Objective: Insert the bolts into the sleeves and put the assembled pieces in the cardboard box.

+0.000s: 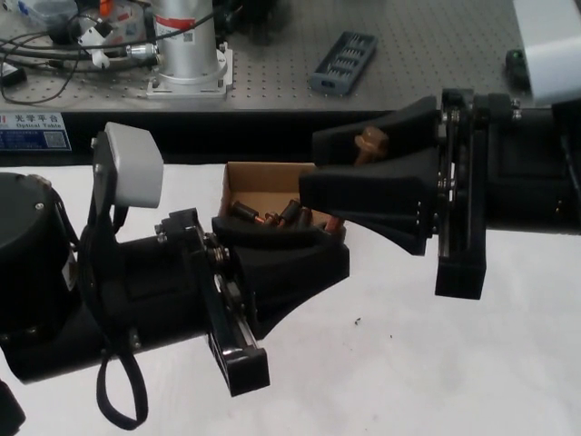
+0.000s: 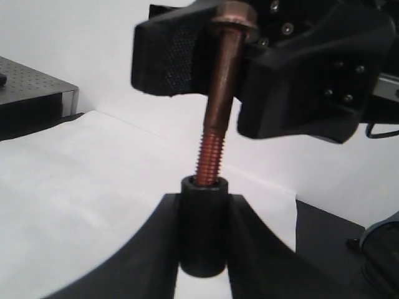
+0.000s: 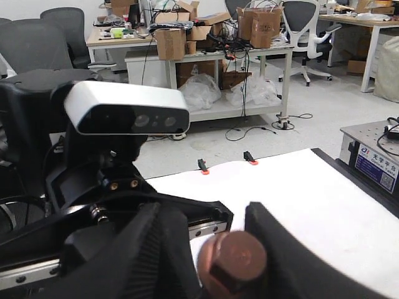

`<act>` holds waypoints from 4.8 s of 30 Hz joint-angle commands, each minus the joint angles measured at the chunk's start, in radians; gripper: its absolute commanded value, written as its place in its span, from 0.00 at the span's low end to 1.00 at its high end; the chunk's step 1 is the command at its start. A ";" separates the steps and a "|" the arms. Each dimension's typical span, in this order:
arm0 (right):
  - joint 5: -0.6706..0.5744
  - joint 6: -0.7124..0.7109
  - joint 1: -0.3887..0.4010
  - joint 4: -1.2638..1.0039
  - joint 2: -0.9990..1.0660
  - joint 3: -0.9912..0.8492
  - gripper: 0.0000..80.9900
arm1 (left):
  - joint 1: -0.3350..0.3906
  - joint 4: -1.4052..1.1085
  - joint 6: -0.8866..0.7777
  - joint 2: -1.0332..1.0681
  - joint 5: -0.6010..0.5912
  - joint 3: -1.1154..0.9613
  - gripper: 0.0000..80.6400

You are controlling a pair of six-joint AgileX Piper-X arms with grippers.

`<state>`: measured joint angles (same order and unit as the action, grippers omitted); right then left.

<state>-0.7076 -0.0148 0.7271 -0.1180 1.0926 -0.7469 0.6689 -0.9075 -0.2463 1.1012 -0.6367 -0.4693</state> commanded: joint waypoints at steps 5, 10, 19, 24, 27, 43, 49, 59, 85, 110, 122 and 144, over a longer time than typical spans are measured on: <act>0.004 -0.003 0.004 -0.016 -0.011 -0.003 0.36 | 0.022 -0.021 -0.003 -0.010 -0.034 -0.015 0.04; -0.028 -0.003 0.004 -0.016 -0.011 -0.003 0.21 | 0.021 -0.060 -0.003 -0.010 -0.041 -0.015 0.04; -0.028 -0.001 0.004 -0.037 -0.014 -0.003 0.20 | 0.021 -0.149 -0.008 -0.010 -0.023 -0.017 0.04; -0.026 0.015 0.004 -0.121 -0.038 -0.003 0.21 | 0.021 -0.148 -0.008 -0.010 -0.018 -0.017 0.04; -0.022 0.074 -0.006 -0.130 -0.059 -0.003 0.37 | 0.021 -0.149 -0.008 -0.010 0.011 -0.017 0.04; 0.087 0.149 -0.146 0.051 -0.153 -0.003 0.39 | 0.000 -0.099 -0.008 -0.010 0.378 -0.030 0.04; 0.115 0.027 -0.266 0.356 -0.260 -0.003 0.16 | -0.046 0.328 0.017 -0.006 0.386 -0.170 0.04; 0.231 -0.213 -0.323 0.690 -0.385 -0.003 0.05 | -0.114 0.713 0.051 0.227 0.316 -0.544 0.04; 0.294 -0.210 -0.323 0.910 -0.549 -0.003 0.05 | -0.148 1.282 0.159 1.034 0.473 -1.527 0.04; 0.317 -0.207 -0.323 0.958 -0.549 0.102 0.05 | -0.202 1.222 0.181 1.291 0.488 -1.567 0.01; 0.317 -0.207 -0.323 0.883 -0.549 0.118 0.05 | -0.202 1.227 0.146 1.291 0.408 -1.567 0.39; 0.496 -0.203 -0.323 0.775 -0.549 0.118 0.05 | -0.269 1.235 0.117 1.089 0.415 -1.564 0.27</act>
<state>-0.2374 -0.2202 0.4086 0.6828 0.5508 -0.6278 0.4245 0.3136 -0.1149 2.2638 -0.2231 -2.0225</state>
